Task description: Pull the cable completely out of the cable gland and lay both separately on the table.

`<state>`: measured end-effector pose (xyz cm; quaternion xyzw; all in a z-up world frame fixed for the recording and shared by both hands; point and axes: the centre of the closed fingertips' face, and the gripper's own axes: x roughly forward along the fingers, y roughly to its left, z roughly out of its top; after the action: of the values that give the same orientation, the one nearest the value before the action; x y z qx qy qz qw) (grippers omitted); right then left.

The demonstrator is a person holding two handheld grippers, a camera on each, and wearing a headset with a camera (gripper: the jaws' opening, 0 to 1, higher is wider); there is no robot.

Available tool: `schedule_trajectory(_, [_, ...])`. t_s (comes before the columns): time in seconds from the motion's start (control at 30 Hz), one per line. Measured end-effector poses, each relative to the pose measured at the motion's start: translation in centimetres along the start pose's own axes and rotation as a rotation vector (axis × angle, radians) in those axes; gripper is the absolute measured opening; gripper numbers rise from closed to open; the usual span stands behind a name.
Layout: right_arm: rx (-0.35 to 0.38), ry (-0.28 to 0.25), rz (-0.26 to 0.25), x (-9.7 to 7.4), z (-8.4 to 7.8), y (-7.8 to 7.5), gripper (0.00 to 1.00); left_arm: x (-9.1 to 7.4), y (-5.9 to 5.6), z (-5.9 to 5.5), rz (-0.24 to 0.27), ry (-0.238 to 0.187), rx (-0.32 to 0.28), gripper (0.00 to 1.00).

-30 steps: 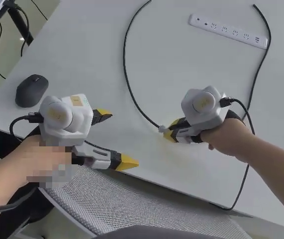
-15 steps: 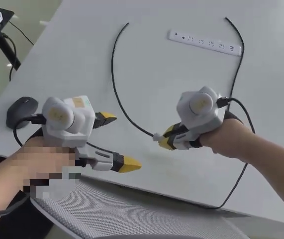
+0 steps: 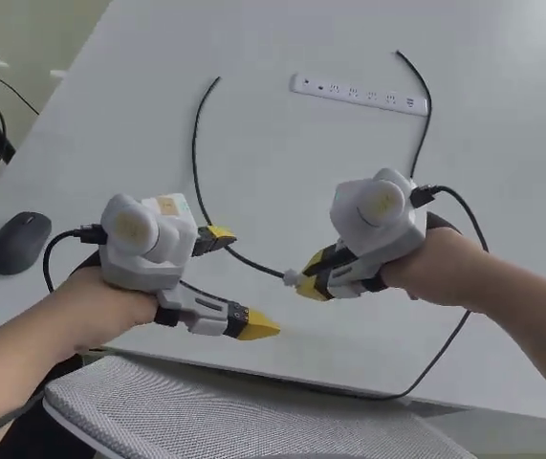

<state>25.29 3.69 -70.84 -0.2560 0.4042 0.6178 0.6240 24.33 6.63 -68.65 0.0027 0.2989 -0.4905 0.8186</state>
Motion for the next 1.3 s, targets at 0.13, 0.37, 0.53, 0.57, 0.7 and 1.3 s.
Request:
schedule_trajectory(0.13, [-0.041,0.002,-0.006,-0.9,0.5,0.4,0.06,0.4,0.0,0.3,-0.02,-0.002,-0.005,0.81])
schedule_trajectory(0.37, [-0.114,0.004,-0.009,-1.4,1.1,1.3,0.07,0.9,-0.1,1.3,-0.059,-0.038,-0.023,0.73])
schedule_trajectory(0.53, [-0.166,0.019,-0.002,-1.2,1.1,2.0,0.06,1.4,-0.4,1.2,-0.084,-0.024,-0.01,0.67])
schedule_trajectory(0.57, [-0.173,0.022,-0.002,-1.2,1.1,2.1,0.06,1.4,-0.6,1.3,-0.09,-0.029,-0.012,0.67])
schedule_trajectory(0.7, [-0.19,0.016,0.003,-1.5,1.4,2.5,0.06,1.5,-0.9,1.4,-0.115,-0.029,-0.016,0.59])
schedule_trajectory(1.3, [-0.254,0.025,0.013,-2.2,1.2,2.4,0.06,2.0,-2.2,1.8,-0.195,-0.029,0.025,0.32])
